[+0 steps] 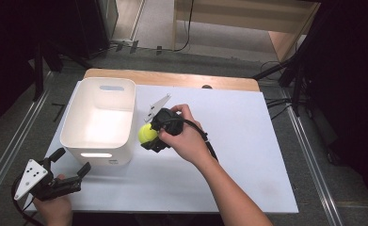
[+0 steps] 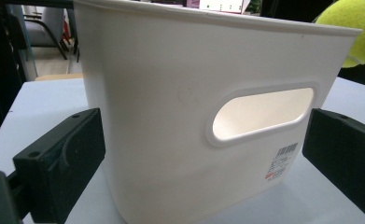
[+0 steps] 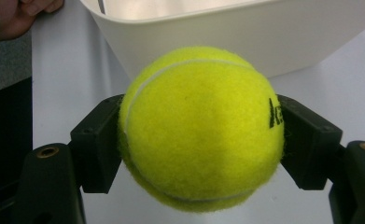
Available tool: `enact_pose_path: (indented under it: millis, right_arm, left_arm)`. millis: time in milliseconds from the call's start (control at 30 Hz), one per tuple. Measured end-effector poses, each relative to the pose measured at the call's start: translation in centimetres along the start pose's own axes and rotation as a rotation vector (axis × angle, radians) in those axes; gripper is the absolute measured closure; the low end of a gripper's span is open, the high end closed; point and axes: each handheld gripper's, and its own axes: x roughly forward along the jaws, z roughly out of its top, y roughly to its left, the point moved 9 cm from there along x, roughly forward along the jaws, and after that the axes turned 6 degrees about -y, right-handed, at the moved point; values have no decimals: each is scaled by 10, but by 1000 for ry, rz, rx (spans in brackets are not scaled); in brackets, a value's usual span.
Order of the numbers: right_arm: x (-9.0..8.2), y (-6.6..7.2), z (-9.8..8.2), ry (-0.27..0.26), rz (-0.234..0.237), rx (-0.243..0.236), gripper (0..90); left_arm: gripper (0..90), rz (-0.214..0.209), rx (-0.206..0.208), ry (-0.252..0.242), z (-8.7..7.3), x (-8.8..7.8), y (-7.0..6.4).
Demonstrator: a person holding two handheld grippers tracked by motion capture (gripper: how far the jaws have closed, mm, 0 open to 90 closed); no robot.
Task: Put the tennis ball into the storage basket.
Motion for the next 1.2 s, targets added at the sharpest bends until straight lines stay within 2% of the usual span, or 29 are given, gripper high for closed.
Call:
enact_pose_path:
  millis: [167, 200, 233, 667, 767, 867, 1000, 1067, 1200]
  right_arm:
    - [-2, 0, 7, 5, -7, 16, 233]
    - [-2, 0, 9, -6, 4, 1, 233]
    - [-3, 1, 10, 1, -6, 20, 233]
    - [-8, 0, 30, -16, -4, -2, 233]
    - [-8, 0, 34, -26, -2, -18, 233]
    - [-7, 0, 37, -27, -6, -7, 233]
    - [-5, -1, 42, -34, 0, -28, 233]
    - [-4, 1, 43, -28, 3, -18, 233]
    - [-3, 1, 48, -36, 4, -30, 233]
  left_arm:
    - [0, 0, 0, -2, 0, 0, 0]
    - [0, 0, -1, -2, 0, 0, 0]
    - [0, 1, 0, -2, 0, 0, 0]
    - [0, 0, -1, -3, 0, 0, 0]
    - [0, 0, -2, -2, 0, 1, 0]
    - [0, 0, 1, 1, 0, 1, 0]
    - [0, -1, -1, 2, 0, 0, 0]
    - [0, 0, -1, 2, 0, 1, 0]
    - [0, -1, -2, 1, 0, 1, -1]
